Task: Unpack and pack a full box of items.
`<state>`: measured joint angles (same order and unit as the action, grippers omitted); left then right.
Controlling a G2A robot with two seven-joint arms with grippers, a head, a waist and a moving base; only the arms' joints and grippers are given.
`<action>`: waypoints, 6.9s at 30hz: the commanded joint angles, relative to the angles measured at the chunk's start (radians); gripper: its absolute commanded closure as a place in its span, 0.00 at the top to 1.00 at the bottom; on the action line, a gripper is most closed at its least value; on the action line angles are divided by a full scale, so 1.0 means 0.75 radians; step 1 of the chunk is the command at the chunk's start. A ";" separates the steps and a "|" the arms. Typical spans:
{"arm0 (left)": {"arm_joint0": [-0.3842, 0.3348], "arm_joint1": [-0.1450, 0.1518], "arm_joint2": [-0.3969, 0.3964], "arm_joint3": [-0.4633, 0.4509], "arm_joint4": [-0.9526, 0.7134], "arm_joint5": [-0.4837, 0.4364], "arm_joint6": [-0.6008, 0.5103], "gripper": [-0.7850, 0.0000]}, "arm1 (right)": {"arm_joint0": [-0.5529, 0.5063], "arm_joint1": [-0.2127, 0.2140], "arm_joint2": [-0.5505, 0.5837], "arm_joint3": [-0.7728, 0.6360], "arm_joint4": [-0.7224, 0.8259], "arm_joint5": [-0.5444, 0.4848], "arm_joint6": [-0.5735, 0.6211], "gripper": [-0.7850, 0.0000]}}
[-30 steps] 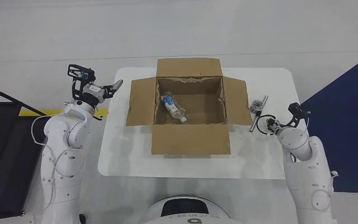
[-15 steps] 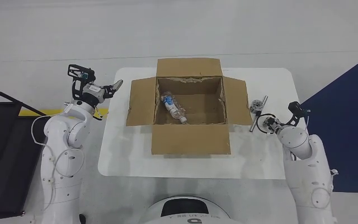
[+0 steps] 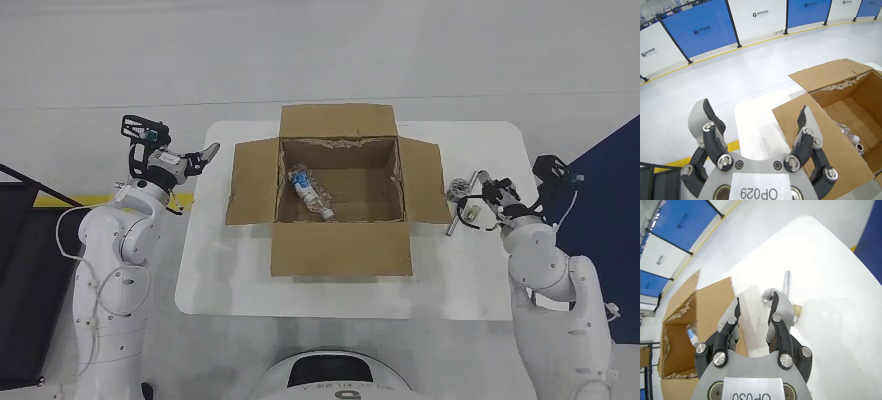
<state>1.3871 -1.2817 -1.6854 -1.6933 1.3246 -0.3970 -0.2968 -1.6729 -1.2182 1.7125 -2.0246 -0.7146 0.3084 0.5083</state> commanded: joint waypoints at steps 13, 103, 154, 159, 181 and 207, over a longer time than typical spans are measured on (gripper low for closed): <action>0.000 0.000 0.000 0.000 0.000 0.000 0.000 1.00 | 0.256 -0.001 -0.346 -0.037 -0.102 -0.193 0.202 1.00; 0.000 0.000 0.000 0.000 0.000 0.000 0.000 1.00 | 0.320 -0.091 -0.719 0.076 -0.523 -0.411 0.129 0.00; 0.000 0.000 0.000 0.000 0.000 0.000 0.000 1.00 | -0.208 -0.065 -0.078 -0.029 -0.779 0.570 0.192 0.00; 0.000 0.000 0.000 0.000 0.000 0.000 0.000 1.00 | -0.170 -0.066 -0.087 -0.016 -0.845 0.558 0.322 0.28; 0.000 0.000 0.000 0.000 0.000 0.000 0.000 1.00 | -0.253 -0.098 -0.084 -0.372 -0.739 0.438 0.153 1.00; 0.000 0.000 0.000 0.000 0.000 0.000 0.000 1.00 | 0.286 -0.107 -0.536 -0.150 -0.496 -0.212 0.397 1.00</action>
<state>1.3871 -1.2817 -1.6854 -1.6933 1.3246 -0.3970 -0.2968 -1.4593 -1.2979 1.3234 -2.1607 -1.1016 0.1682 0.7954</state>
